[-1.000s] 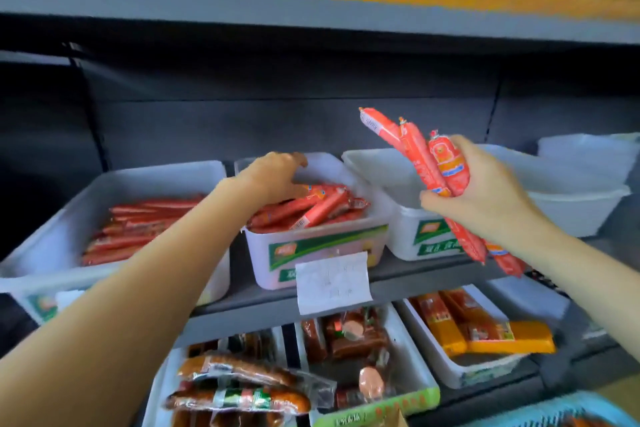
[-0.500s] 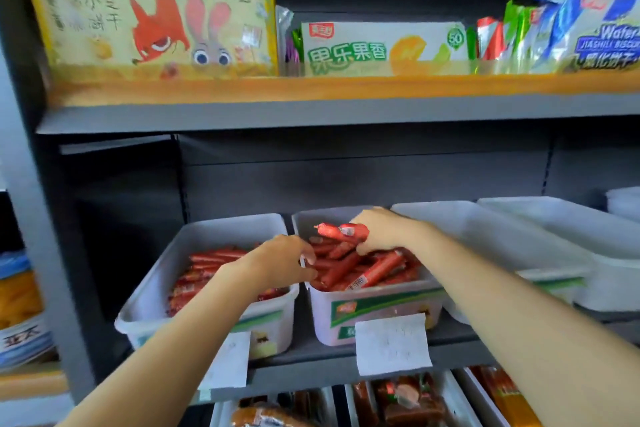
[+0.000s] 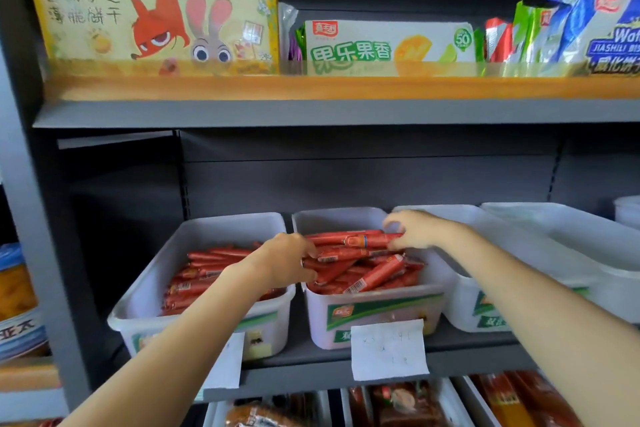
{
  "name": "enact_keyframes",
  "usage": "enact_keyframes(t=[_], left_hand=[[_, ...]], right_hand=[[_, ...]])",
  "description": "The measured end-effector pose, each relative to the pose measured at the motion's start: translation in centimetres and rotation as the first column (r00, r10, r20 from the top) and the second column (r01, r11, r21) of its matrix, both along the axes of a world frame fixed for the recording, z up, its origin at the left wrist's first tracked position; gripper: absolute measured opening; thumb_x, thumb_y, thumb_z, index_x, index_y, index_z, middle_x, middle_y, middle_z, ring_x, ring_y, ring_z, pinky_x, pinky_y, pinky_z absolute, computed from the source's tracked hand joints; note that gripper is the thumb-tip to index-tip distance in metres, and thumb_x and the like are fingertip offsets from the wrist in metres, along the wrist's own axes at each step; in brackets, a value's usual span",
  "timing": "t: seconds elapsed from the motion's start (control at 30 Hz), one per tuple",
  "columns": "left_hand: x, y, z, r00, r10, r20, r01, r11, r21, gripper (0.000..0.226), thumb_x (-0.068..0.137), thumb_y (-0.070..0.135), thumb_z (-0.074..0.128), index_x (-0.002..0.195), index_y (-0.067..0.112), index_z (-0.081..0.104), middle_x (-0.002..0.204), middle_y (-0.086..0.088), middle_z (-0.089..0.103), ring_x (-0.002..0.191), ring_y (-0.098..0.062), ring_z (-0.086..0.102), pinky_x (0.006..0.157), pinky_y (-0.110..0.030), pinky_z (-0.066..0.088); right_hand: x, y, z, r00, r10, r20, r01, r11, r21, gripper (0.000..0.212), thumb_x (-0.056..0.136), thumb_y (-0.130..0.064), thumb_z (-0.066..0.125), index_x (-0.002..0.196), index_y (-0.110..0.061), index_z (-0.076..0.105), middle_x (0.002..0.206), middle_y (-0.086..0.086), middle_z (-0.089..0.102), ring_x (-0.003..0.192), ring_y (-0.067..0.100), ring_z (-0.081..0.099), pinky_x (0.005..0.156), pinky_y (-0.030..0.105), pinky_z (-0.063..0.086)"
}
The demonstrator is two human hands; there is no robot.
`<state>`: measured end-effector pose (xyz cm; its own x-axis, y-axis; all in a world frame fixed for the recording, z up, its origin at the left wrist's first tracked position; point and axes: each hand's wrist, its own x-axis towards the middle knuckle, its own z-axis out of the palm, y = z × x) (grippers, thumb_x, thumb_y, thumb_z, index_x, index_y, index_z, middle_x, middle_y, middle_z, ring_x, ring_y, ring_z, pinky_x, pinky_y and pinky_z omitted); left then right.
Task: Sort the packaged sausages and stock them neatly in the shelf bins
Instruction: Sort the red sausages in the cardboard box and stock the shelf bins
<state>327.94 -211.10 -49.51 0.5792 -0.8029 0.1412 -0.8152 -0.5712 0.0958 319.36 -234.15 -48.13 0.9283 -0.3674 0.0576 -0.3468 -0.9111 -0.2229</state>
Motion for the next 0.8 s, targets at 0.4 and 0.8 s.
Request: enact_keyframes(t=[0.4,0.8], left_hand=[[-0.1,-3.5,-1.5,0.983,0.117,0.143,-0.158,0.935,0.318,0.056,0.089,0.055,0.043,0.132,0.018,0.049,0.143,-0.004,0.043,0.141,-0.026,0.022,0.116,-0.050,0.005],[-0.5,-1.3,0.0,0.991,0.111,0.071,-0.126,0.954,0.271,0.054,0.088,0.050,0.050,0.133,0.019,0.049,0.135,-0.005,0.050,0.129,-0.022,0.040,0.116,-0.040,0.016]], right_hand=[[-1.3,2.2,2.6,0.994,0.111,0.022,-0.111,0.994,-0.015,0.034,0.088,-0.013,0.059,0.121,-0.021,0.064,0.118,-0.001,0.062,0.097,0.016,0.054,0.081,0.026,0.045],[2.6,3.3,1.4,0.922,-0.003,-0.388,-0.101,0.964,-0.247,0.051,0.085,-0.019,0.066,0.134,-0.017,0.050,0.130,0.004,0.054,0.093,0.020,0.057,0.077,0.029,0.047]])
